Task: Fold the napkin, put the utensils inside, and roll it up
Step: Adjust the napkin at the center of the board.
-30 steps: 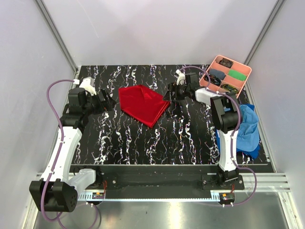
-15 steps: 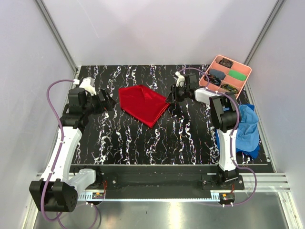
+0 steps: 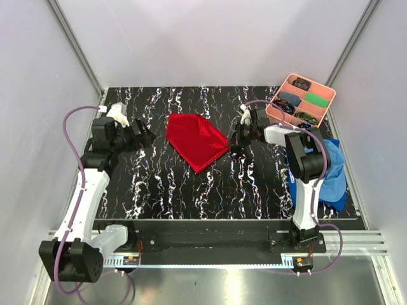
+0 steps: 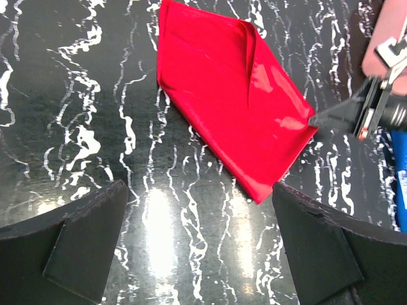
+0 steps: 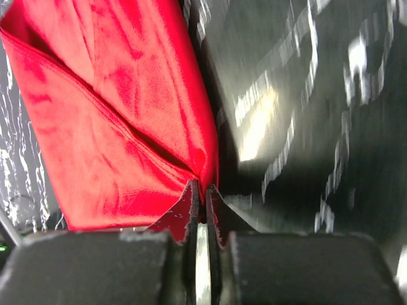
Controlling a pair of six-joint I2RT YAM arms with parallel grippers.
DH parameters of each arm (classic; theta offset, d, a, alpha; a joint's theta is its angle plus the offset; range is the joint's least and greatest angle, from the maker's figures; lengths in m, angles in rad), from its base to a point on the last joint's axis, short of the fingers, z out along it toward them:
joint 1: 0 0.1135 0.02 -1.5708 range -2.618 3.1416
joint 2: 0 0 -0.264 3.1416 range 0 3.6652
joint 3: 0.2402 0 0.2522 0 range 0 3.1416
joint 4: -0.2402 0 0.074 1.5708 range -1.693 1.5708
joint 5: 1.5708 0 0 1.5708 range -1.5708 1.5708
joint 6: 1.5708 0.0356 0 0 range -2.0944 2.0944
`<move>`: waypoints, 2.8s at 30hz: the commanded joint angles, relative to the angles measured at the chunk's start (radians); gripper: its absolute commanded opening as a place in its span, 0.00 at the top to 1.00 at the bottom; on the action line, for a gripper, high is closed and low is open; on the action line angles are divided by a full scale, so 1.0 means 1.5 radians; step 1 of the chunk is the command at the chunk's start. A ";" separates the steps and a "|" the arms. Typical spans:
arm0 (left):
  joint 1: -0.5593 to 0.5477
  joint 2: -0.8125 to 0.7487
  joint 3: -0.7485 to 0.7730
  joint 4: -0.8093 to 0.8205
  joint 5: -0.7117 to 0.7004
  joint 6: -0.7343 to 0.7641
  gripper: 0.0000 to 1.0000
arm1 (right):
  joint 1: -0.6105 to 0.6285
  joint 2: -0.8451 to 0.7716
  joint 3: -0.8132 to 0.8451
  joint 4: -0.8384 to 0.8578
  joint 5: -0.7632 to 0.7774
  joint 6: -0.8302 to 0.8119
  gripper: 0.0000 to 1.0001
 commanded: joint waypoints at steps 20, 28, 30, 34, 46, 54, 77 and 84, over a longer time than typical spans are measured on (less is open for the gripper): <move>-0.201 0.042 -0.436 0.543 0.102 -0.383 0.18 | 0.043 -0.443 -0.523 0.055 0.232 0.329 1.00; -0.264 0.197 -0.458 0.704 0.139 -0.434 0.25 | 0.071 -0.475 -0.575 0.089 0.301 0.378 1.00; -0.272 0.222 -0.460 0.720 0.140 -0.448 0.27 | 0.075 -0.475 -0.579 0.095 0.315 0.384 1.00; -0.311 0.263 -0.462 0.755 0.129 -0.472 0.30 | 0.080 -0.469 -0.579 0.108 0.323 0.392 1.00; -0.333 0.384 -0.474 0.865 0.126 -0.527 0.51 | 0.087 -0.446 -0.574 0.123 0.322 0.399 1.00; -0.336 0.390 -0.458 0.823 0.102 -0.504 0.56 | 0.089 -0.451 -0.577 0.122 0.324 0.396 1.00; -0.343 0.452 -0.428 0.890 0.156 -0.553 0.96 | 0.093 -0.515 -0.569 0.085 0.352 0.339 0.67; -0.318 0.415 -0.406 0.825 0.195 -0.552 1.00 | 0.115 -0.660 -0.554 0.028 0.381 0.173 0.27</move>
